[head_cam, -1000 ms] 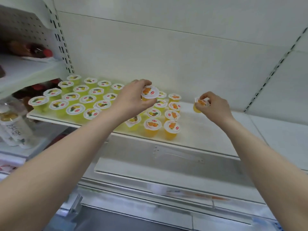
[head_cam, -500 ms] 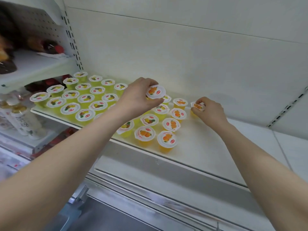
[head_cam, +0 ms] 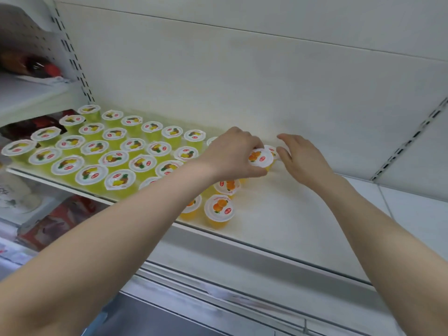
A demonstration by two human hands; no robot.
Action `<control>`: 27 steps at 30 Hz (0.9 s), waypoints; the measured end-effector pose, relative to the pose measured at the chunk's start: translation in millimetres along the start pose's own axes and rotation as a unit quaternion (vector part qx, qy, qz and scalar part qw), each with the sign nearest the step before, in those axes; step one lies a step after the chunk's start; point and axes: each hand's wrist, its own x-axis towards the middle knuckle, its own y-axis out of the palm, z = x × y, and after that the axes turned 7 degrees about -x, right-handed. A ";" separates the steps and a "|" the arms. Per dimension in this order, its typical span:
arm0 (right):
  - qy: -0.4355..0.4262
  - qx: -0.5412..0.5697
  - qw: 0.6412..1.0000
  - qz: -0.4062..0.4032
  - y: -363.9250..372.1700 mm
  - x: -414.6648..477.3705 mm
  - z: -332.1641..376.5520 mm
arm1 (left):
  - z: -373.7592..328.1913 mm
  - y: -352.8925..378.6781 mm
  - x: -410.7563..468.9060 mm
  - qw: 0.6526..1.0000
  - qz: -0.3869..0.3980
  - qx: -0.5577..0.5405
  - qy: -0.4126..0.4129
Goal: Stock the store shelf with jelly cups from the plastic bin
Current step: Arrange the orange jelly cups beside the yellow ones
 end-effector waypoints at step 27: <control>-0.148 -0.165 0.973 -0.059 -47.6 4.6 92.4 | 55.3 -45.0 -51.5 0.991 -0.077 0.108 0.034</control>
